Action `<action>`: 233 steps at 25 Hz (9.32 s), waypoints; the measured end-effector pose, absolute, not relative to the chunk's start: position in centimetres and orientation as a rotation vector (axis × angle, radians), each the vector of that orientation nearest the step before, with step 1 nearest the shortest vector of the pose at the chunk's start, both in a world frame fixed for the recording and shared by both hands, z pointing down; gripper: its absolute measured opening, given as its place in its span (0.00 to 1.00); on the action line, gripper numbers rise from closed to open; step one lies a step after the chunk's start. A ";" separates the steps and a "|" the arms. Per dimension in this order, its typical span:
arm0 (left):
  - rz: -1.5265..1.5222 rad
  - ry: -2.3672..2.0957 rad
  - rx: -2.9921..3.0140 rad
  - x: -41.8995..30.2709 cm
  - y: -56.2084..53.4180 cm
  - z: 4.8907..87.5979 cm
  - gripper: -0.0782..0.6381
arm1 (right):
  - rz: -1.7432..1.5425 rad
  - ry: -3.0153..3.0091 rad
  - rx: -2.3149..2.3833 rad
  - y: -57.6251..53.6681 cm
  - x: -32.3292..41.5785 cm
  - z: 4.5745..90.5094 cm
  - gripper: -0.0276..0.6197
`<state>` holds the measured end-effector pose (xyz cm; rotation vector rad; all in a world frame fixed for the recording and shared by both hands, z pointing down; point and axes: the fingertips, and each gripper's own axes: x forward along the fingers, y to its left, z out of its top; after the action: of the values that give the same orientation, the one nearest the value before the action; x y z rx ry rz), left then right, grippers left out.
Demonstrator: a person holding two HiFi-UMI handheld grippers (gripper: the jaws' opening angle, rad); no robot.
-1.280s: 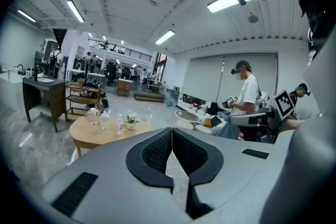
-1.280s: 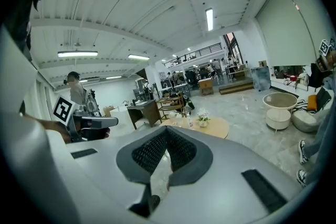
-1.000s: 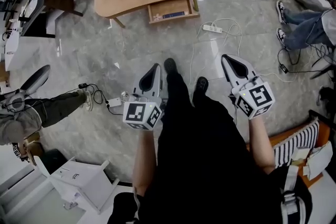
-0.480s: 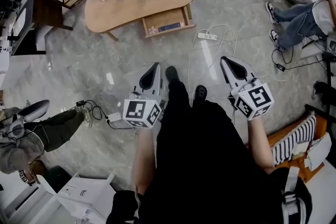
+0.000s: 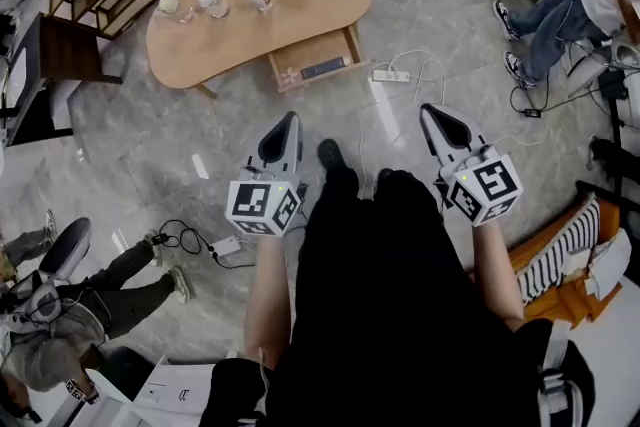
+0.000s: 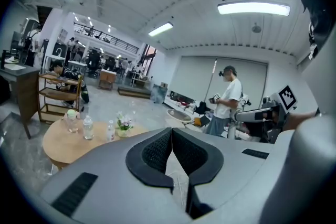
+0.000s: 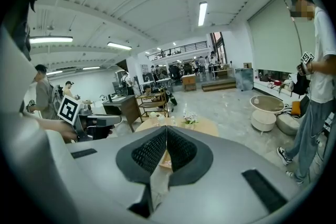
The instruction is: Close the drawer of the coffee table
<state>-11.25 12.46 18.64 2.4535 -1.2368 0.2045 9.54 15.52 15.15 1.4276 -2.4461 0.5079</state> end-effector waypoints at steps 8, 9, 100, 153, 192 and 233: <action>0.256 -1.144 2.459 -12.0 9.8 20.7 0.13 | 0.526 -2.335 1.455 14.0 8.7 16.8 0.06; 0.262 -1.139 2.450 -11.9 9.6 21.1 0.13 | 0.543 -2.334 1.451 13.8 8.7 17.2 0.06; 1.036 -1.215 1.878 -19.3 -4.3 80.0 0.54 | 0.236 -1.793 0.331 -8.3 14.5 86.5 0.19; 0.772 -1.390 1.989 -21.1 -18.4 77.5 0.50 | 0.249 -1.828 0.685 -22.7 13.7 83.6 0.20; 0.451 -1.498 1.847 -12.5 -9.3 55.6 0.51 | 0.320 -1.943 0.882 -14.5 13.7 60.4 0.19; 0.111 -1.576 2.463 -12.8 19.2 16.7 0.38 | 0.294 -2.500 1.116 15.7 -2.9 20.6 0.18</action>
<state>-12.81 19.17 16.72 2.4632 -1.5758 0.1108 -2.88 15.71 20.64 1.1163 -2.4998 0.2945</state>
